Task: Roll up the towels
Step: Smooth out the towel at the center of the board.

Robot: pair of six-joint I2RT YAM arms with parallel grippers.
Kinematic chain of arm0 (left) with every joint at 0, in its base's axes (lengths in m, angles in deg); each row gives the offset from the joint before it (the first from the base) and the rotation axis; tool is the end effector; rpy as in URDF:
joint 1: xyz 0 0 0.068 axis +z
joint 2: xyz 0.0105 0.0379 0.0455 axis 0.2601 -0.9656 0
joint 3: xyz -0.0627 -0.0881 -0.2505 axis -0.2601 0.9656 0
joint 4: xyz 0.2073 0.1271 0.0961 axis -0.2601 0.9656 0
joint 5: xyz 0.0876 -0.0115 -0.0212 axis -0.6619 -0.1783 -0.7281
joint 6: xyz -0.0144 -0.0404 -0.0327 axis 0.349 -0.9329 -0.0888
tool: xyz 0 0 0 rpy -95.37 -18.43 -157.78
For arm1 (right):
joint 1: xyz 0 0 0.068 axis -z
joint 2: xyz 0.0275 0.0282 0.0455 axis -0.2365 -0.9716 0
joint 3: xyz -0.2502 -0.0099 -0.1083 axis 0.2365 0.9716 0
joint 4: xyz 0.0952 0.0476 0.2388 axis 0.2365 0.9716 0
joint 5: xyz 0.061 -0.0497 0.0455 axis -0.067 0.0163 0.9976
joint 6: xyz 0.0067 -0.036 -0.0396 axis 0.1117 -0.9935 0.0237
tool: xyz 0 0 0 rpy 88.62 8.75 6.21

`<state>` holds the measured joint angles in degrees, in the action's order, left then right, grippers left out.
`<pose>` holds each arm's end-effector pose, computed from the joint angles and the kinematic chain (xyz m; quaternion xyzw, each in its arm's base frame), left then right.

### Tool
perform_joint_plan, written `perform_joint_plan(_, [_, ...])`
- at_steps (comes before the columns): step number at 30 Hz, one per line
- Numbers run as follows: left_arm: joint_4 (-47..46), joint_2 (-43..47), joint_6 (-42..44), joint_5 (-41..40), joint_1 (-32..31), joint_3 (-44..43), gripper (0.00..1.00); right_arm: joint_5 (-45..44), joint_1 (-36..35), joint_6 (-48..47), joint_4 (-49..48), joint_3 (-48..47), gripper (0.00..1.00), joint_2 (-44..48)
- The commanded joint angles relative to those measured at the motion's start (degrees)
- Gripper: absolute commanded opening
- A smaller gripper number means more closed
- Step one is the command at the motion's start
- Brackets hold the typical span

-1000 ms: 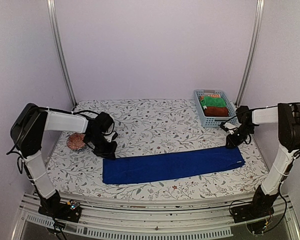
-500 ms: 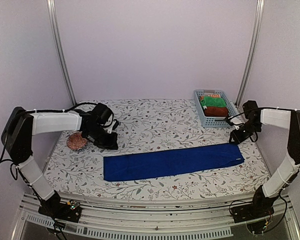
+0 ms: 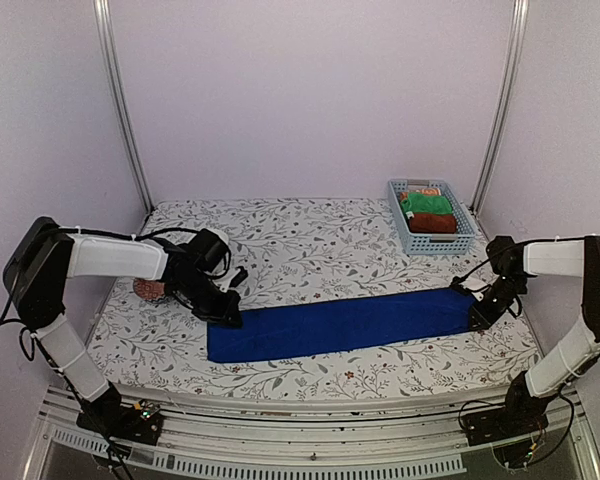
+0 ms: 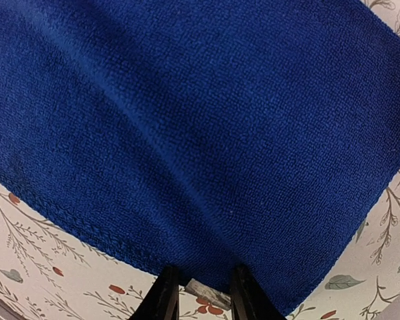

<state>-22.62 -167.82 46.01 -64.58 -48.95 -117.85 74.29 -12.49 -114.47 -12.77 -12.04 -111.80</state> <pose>0.2497 -0.1808 0.1575 0.1482 0.9626 -0.2123 0.0795 0.2437 -0.0023 0.1481 -0.3083 0.9486 0.0167 0.0699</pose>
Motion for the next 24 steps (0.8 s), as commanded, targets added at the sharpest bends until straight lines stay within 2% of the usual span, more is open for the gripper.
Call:
perform_joint_plan(1, [0.4, 0.0, 1.4, -1.0, -0.4, 0.9, 0.09, -4.6, 0.3, -2.1, 1.2, 3.0, 0.28, 1.6])
perform_joint_plan(6, [1.3, -0.1, 1.1, -3.0, -0.2, 1.6, 0.09, -5.7, 0.6, -3.4, 3.2, 3.6, 0.3, 4.3])
perform_joint_plan(13, [1.7, 0.7, 2.2, -3.3, -0.2, 1.2, 0.09, 3.8, 3.7, 0.0, 8.0, -9.1, 0.34, 5.8])
perform_joint_plan(20, [-3.4, 3.0, 3.1, -2.7, -0.3, 1.5, 0.16, 1.1, 4.3, 8.9, 2.7, -12.7, 0.34, -0.9])
perform_joint_plan(24, [-5.8, 3.8, 2.9, -2.6, -0.4, 1.4, 0.18, -1.5, 4.4, 10.6, 0.6, -12.7, 0.34, -5.1])
